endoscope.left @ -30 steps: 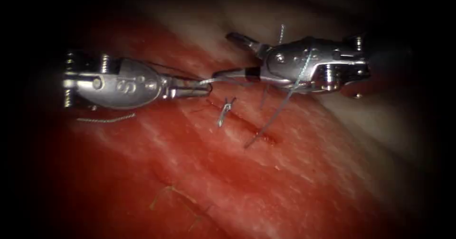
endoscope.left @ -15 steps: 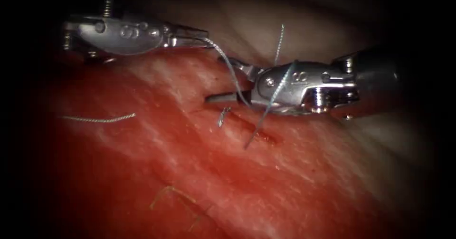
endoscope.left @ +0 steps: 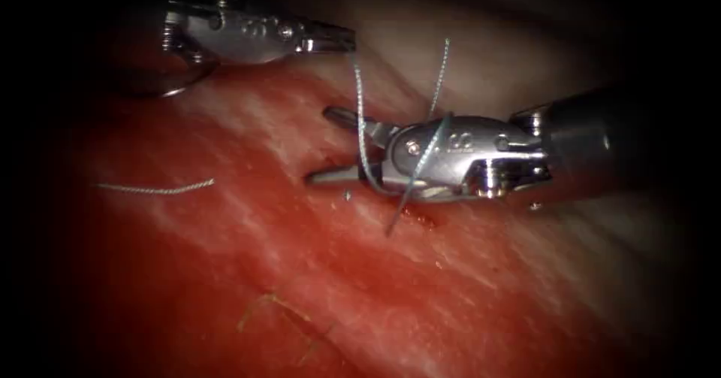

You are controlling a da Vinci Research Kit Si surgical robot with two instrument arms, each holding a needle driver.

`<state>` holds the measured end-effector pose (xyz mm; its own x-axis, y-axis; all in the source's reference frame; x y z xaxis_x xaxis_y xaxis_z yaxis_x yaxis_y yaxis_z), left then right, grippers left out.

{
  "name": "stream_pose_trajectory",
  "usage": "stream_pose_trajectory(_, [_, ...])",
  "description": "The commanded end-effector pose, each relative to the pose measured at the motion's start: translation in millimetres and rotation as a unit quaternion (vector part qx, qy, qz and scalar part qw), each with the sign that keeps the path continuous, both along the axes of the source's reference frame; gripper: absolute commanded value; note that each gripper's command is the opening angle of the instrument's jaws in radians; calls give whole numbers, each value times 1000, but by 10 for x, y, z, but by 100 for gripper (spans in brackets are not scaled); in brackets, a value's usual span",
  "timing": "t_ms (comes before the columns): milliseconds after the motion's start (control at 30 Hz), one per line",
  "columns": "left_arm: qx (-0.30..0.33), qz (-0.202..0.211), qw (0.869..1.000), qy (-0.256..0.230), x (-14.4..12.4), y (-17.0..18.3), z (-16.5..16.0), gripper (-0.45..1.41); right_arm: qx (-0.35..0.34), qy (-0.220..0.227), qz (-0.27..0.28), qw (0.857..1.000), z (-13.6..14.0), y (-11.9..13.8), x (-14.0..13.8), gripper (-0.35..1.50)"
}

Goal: Wound Closure

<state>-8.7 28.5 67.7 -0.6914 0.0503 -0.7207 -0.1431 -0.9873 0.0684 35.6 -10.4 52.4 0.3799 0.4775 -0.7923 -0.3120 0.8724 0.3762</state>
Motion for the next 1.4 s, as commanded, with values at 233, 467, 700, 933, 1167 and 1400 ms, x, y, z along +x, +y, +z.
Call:
stream_pose_trajectory(233, [-1,9,1000,-1,-15,-3,36,-45,8,59,11,998,-4,-5,9,140])
stream_pose_trajectory(467, [2,26,1000,-8,-20,-29,72,-45,-22,160,65,985,-36,24,3,135])
stream_pose_trajectory(700, [6,28,999,-17,-20,-45,80,-45,-34,188,99,977,-48,35,-9,131])
stream_pose_trajectory(933, [5,32,999,-19,-16,-62,69,-45,-39,176,118,977,-41,37,-22,116])
stream_pose_trajectory(1167, [3,35,999,-13,-10,-97,45,-45,-9,131,177,975,-26,37,-43,116])
stream_pose_trajectory(1400, [3,37,999,-8,-2,-122,24,-45,70,81,201,974,14,19,-58,116])
